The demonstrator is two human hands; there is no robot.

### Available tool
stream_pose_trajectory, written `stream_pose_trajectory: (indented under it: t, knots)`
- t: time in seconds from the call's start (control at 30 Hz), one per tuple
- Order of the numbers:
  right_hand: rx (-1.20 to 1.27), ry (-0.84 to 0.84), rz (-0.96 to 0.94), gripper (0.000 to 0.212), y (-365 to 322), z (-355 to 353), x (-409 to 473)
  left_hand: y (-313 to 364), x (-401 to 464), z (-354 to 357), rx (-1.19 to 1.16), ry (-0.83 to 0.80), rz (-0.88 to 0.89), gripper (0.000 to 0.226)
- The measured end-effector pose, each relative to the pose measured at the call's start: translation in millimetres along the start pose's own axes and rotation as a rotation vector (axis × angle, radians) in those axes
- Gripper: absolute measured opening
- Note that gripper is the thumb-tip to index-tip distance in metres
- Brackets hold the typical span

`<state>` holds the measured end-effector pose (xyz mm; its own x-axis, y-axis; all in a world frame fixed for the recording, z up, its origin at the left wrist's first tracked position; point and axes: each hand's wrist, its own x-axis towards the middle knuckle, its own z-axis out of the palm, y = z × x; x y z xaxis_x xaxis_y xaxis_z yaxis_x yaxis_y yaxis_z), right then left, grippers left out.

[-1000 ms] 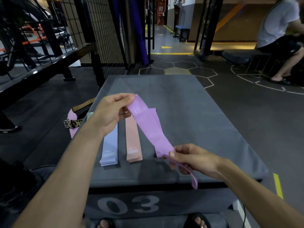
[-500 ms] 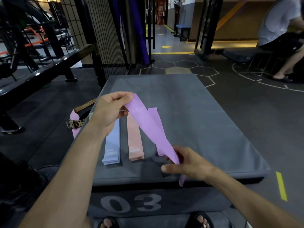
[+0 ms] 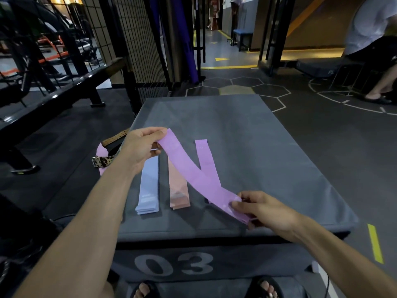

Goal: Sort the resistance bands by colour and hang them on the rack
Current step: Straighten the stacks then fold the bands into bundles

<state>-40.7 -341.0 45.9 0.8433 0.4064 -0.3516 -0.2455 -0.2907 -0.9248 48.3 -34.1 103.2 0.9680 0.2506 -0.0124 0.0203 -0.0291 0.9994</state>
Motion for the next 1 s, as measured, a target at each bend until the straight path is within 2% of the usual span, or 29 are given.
stream_pose_trajectory:
  t: [0.07,0.17,0.33,0.43,0.53,0.73,1.0]
  knots:
    - [0.019,-0.014,0.031,0.008,-1.2,-4.1,-0.1,-1.0,13.0,2.2,0.038,-0.02,-0.031,0.009]
    - [0.028,-0.012,0.099,0.011,-2.8,-5.4,2.3,-0.3,39.1,11.6,0.099,-0.072,-0.076,0.007]
    - [0.09,0.054,0.133,0.004,-7.4,4.3,21.2,-3.0,93.3,42.9,0.257,-0.14,-0.09,0.006]
    - [0.137,0.136,0.139,0.019,-11.7,10.1,40.2,-12.1,126.4,68.2,0.386,-0.163,-0.056,0.005]
    - [0.124,0.131,0.147,0.026,-16.0,10.6,58.9,-30.0,158.8,92.3,0.492,-0.192,0.001,0.005]
    - [0.049,0.108,0.161,0.015,-16.1,4.5,88.0,-69.9,192.9,121.3,0.739,-0.255,0.102,0.005]
    - [-0.056,0.052,0.17,0.008,-12.7,1.5,97.5,-95.2,204.5,128.8,0.886,-0.215,0.136,0.009]
